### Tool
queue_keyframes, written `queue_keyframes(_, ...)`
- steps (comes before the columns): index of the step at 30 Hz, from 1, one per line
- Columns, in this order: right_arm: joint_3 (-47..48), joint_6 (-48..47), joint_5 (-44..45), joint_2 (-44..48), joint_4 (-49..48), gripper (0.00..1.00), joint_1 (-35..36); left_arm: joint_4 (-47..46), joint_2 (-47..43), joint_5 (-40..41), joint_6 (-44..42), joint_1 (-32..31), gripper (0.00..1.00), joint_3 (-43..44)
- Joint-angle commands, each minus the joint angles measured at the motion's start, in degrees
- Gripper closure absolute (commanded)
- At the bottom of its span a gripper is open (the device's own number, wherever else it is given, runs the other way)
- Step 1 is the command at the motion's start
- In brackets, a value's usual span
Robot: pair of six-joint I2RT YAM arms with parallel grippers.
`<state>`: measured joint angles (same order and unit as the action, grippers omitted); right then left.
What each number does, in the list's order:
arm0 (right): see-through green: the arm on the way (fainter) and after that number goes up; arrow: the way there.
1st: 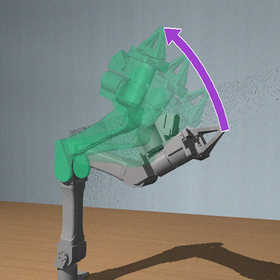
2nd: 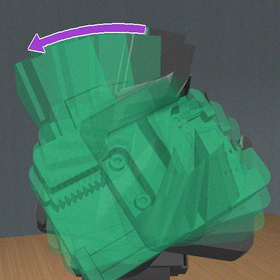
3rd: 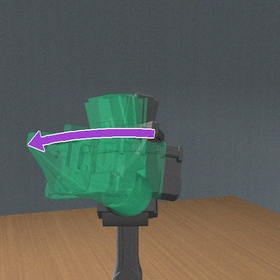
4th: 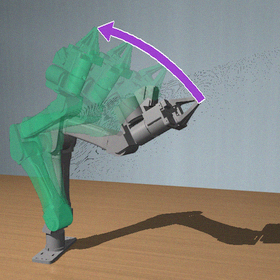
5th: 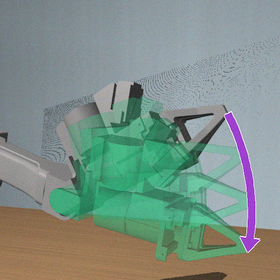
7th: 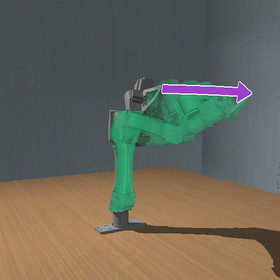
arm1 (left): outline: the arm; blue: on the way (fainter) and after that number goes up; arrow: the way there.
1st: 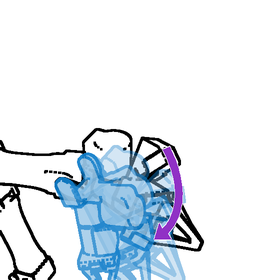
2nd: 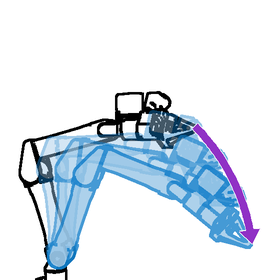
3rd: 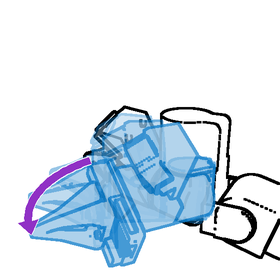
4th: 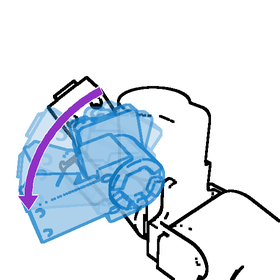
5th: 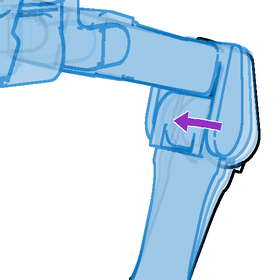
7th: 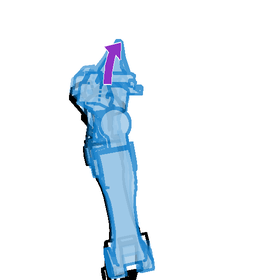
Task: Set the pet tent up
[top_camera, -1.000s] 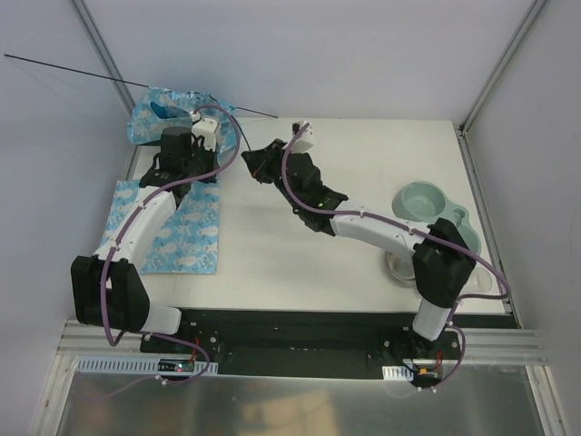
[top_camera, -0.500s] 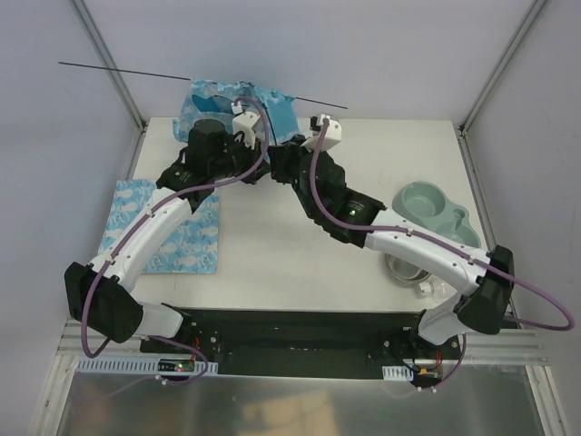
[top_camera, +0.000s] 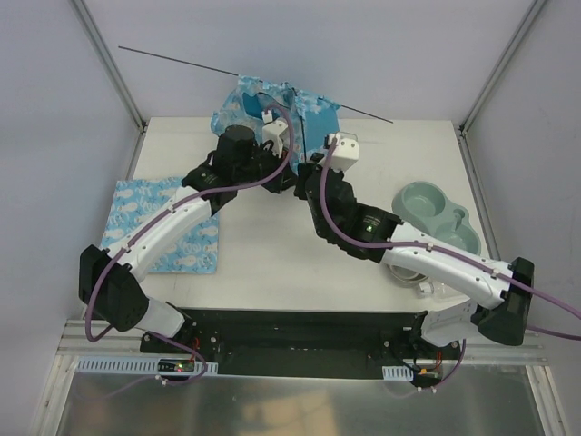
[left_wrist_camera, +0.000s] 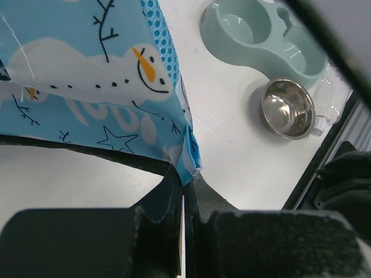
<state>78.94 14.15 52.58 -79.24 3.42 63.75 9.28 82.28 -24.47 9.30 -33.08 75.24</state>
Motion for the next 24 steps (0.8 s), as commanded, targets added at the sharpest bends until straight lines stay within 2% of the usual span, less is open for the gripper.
queue_keyframes(1, -2.21, 3.58, -0.35, -2.05, -0.62, 1.0, -0.38, -6.11, -0.89, -0.32, 5.02, -0.58, 1.0, -2.46)
queue_keyframes(5, -0.89, 8.16, -5.99, -2.85, 3.69, 1.0, -0.38, -6.9, -3.17, 4.24, 7.75, -0.67, 1.0, -5.36)
queue_keyframes(14, -2.29, 12.21, -13.99, -6.18, 3.7, 1.0, -1.34, -7.78, -6.52, 9.08, 9.95, -0.41, 1.0, -9.67)
queue_keyframes(21, -3.7, 17.65, -20.31, -4.26, 5.28, 1.0, -2.4, -7.78, -9.24, 8.21, 13.81, 1.0, 1.0, -12.75)
queue_keyframes(24, -5.63, 19.59, -23.56, -3.38, 1.96, 1.0, -4.15, -7.78, -11.08, 7.25, 14.25, 1.18, 1.0, -14.86)
